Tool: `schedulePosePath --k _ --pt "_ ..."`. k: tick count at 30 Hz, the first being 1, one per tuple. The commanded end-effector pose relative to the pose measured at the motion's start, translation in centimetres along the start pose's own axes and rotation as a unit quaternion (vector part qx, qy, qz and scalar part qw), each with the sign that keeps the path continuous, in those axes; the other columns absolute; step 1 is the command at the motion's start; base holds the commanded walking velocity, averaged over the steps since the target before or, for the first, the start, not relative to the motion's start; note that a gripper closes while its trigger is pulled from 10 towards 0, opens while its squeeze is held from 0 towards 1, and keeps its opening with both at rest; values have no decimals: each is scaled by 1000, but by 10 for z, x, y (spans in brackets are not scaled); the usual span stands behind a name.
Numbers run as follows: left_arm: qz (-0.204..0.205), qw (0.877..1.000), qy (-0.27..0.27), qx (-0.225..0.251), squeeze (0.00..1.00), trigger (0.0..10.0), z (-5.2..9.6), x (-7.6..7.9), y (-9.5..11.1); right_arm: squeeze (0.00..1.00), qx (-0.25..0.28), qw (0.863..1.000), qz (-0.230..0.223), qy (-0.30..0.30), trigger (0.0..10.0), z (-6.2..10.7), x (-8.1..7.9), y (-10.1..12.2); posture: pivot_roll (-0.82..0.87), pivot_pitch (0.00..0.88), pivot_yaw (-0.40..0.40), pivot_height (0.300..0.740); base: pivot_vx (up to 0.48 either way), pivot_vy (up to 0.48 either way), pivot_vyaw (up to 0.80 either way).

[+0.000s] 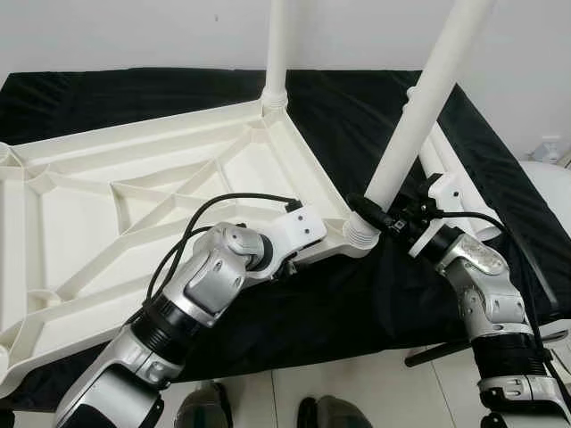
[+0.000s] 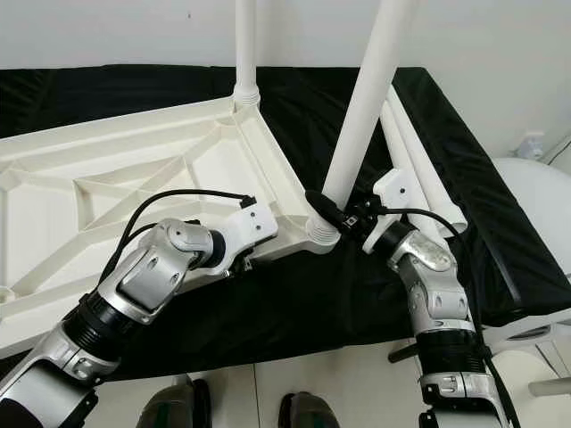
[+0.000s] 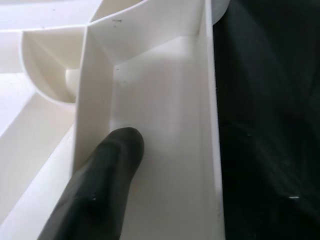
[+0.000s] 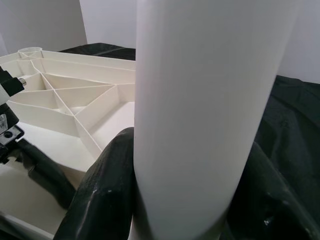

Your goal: Building children table

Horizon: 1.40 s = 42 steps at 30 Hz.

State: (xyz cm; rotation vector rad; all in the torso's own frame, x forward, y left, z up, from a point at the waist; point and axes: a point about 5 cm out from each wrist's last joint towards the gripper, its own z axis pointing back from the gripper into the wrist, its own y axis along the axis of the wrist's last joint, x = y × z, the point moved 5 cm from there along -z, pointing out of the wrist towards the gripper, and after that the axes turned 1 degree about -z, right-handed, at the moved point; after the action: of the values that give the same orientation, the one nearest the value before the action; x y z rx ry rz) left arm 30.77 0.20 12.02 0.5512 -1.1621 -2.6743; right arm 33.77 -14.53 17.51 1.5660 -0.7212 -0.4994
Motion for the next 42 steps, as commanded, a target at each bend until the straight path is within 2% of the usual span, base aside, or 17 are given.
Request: schedulePosePath --k 1,12,18,25,29,34,42 --pt "24 998 57 -29 0 0 -5 -8 -18 0 -19 1000 -9 21 10000 -1 -7 -11 21 120 -8 740 0 0 0" --pt "14 998 66 -14 0 0 4 -13 -14 0 -17 1000 -10 23 10000 -1 -7 -11 22 121 -12 740 0 0 0" --pt "-1 998 59 -11 0 0 10 -15 -18 0 -25 998 -16 59 10000 2 -13 -13 23 115 -12 740 0 0 0" --pt "-9 999 47 -8 0 0 14 -13 -20 0 -34 996 -16 79 10000 5 -14 -15 23 111 -12 740 0 0 0" --pt "-25 999 33 -13 0 0 21 -12 -26 0 -53 993 -17 102 10000 9 -9 -19 26 105 -12 740 0 0 0" --pt "-43 999 14 -27 0 0 32 -13 -40 0 -98 986 -9 132 10000 18 12 -23 31 93 -10 740 0 0 0" --pt "-42 999 14 -28 0 0 33 -14 -42 0 -96 984 -16 150 10000 18 19 -15 37 87 -12 740 0 0 0"
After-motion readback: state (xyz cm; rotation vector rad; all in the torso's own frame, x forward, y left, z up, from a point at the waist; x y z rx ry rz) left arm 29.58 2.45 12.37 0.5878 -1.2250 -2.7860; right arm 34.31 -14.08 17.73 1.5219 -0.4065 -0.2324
